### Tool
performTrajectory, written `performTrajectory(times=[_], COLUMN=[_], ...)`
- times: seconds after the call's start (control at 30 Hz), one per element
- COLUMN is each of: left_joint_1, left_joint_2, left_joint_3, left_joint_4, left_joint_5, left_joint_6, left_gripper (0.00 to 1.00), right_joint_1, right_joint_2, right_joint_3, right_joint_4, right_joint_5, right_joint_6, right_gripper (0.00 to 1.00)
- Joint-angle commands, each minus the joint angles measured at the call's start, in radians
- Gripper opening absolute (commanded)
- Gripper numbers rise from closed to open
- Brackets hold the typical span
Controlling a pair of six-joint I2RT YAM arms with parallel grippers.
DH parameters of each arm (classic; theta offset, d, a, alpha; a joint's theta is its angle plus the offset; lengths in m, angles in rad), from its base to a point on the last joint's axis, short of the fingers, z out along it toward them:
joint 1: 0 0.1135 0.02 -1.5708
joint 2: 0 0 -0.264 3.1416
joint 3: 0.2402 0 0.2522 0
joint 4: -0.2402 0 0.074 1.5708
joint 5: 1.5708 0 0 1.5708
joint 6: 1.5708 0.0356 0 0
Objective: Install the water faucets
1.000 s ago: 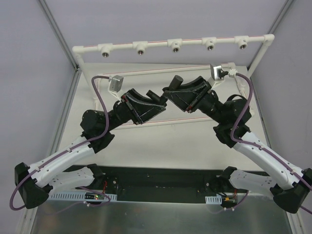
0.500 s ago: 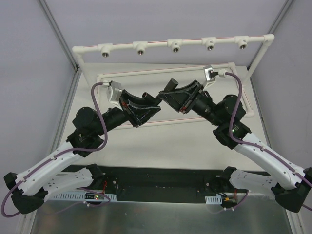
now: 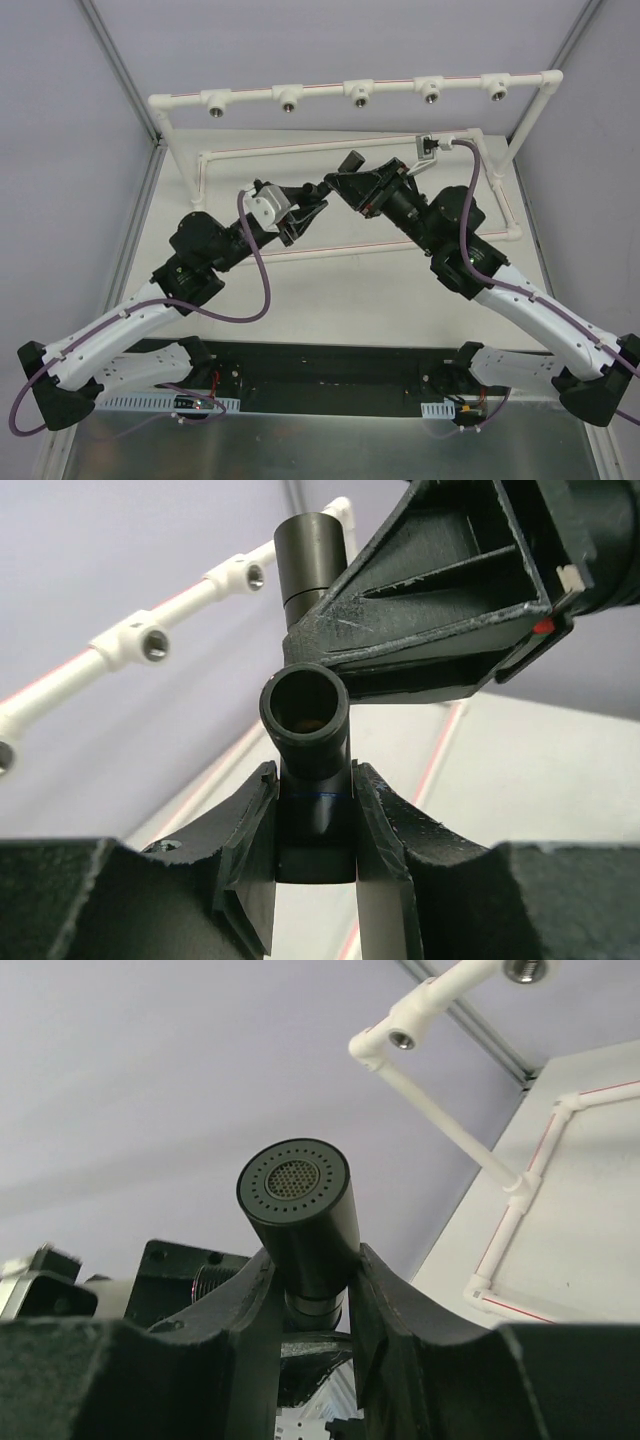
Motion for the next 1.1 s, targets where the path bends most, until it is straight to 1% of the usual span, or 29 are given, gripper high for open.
performTrajectory(times=[0.0, 0.13, 0.17, 0.23, 0.3, 0.33, 0.4, 0.43, 0.47, 0.53, 0.67, 0.77, 0.83, 0.9, 0.97, 1.07], left_joint_1=[-0.009, -0.045, -0.061, -0.075, -0.075, -0.075, -0.076, -0.075, -0.075, -0.075, -0.076, -0.075, -0.076, -0.076, -0.076, -0.075], left_joint_2=[0.017, 0.061, 0.067, 0.077, 0.063, 0.058, 0.032, 0.023, 0.008, -0.017, -0.054, -0.072, -0.081, -0.090, -0.092, -0.092], left_joint_3=[0.010, 0.015, 0.013, 0.006, -0.013, -0.019, -0.027, -0.040, -0.053, -0.082, -0.135, -0.168, -0.174, -0.175, -0.174, -0.166], left_joint_4=[0.054, 0.054, 0.058, 0.086, 0.121, 0.136, 0.156, 0.179, 0.202, 0.256, 0.374, 0.462, 0.480, 0.489, 0.492, 0.486], left_joint_5=[-0.104, -0.204, -0.246, -0.287, -0.284, -0.284, -0.291, -0.290, -0.284, -0.279, -0.274, -0.311, -0.354, -0.365, -0.367, -0.338], left_joint_6=[0.351, 0.529, 0.564, 0.560, 0.484, 0.424, 0.294, 0.231, 0.160, 0.027, -0.210, -0.394, -0.555, -0.654, -0.750, -0.862], left_gripper=[0.00, 0.00, 0.00, 0.00, 0.00, 0.00, 0.00, 0.00, 0.00, 0.00, 0.00, 0.00, 0.00, 0.00, 0.00, 0.00], right_joint_1=[-0.012, -0.014, -0.014, -0.012, -0.014, -0.012, -0.014, -0.014, -0.014, -0.012, -0.012, -0.012, -0.014, -0.014, -0.014, -0.014], right_joint_2=[-0.007, 0.012, 0.012, 0.010, 0.000, -0.005, -0.029, -0.040, -0.049, -0.065, -0.079, -0.088, -0.091, -0.092, -0.094, -0.088], right_joint_3=[0.119, 0.156, 0.155, 0.156, 0.148, 0.135, 0.098, 0.075, 0.055, 0.024, 0.000, -0.017, -0.026, -0.028, -0.022, -0.004], right_joint_4=[0.003, -0.050, -0.050, -0.050, -0.040, -0.015, 0.046, 0.078, 0.119, 0.158, 0.169, 0.170, 0.175, 0.178, 0.181, 0.181], right_joint_5=[0.202, 0.257, 0.269, 0.279, 0.274, 0.262, 0.234, 0.214, 0.196, 0.159, 0.104, 0.056, 0.023, -0.004, -0.071, -0.141], right_joint_6=[0.083, 0.137, 0.149, 0.155, 0.145, 0.132, 0.100, 0.083, 0.073, 0.050, 0.033, 0.010, -0.009, -0.030, -0.042, -0.053], right_gripper=[0.00, 0.00, 0.00, 0.01, 0.25, 0.39, 0.59, 0.67, 0.73, 0.78, 0.81, 0.81, 0.81, 0.81, 0.80, 0.78])
